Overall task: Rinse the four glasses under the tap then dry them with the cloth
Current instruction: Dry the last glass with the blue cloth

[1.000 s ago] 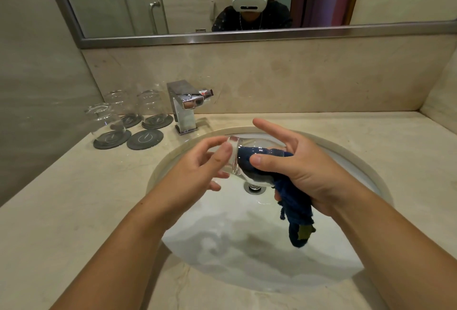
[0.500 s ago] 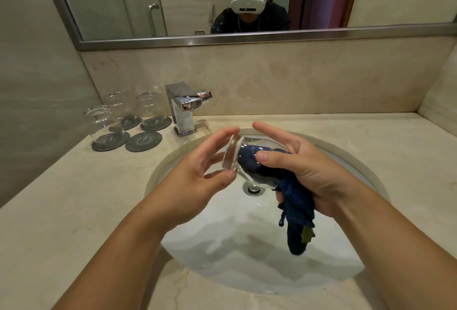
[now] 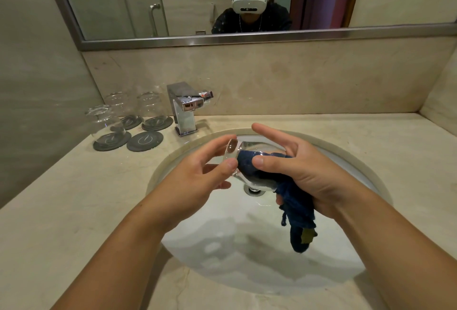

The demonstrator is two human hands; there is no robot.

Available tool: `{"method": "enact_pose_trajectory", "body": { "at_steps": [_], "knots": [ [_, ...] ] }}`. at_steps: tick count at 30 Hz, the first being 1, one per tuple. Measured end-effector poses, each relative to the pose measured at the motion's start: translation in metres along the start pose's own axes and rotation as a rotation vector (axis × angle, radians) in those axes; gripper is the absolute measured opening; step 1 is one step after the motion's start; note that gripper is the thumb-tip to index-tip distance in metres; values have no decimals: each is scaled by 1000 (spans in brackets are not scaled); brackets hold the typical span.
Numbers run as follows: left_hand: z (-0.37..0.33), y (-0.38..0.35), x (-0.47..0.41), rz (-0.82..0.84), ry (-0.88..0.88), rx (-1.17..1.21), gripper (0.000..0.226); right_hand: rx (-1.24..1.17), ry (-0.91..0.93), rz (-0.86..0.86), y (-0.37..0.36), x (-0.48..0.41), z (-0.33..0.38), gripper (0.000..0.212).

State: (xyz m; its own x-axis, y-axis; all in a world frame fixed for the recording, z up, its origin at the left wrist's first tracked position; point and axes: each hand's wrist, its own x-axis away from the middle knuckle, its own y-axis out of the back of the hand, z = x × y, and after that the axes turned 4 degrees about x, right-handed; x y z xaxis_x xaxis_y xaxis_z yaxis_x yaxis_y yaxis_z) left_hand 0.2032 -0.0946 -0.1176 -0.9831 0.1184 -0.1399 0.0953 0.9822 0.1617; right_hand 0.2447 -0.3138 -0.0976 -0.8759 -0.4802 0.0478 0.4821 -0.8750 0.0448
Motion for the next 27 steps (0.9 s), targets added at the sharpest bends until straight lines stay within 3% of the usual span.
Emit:
{"method": "enact_pose_trajectory", "body": {
  "at_steps": [9,13,18,22,27],
  "knots": [
    [-1,2,0,73,-88,11,63,-105,2,6,3,-1,0,82],
    [-4,-1,-1,-14,25,112,43,-36,3,6,-2,-1,1,79],
    [-2,-2,-2,-138,68,-35,43,33,-1,-8,-4,0,-1,74],
    [-4,-1,-1,-74,29,34,42,-10,3,1,-2,0,0,78],
    [-2,2,0,13,-15,69,56,-74,9,-2,3,-2,1,77]
  ]
}}
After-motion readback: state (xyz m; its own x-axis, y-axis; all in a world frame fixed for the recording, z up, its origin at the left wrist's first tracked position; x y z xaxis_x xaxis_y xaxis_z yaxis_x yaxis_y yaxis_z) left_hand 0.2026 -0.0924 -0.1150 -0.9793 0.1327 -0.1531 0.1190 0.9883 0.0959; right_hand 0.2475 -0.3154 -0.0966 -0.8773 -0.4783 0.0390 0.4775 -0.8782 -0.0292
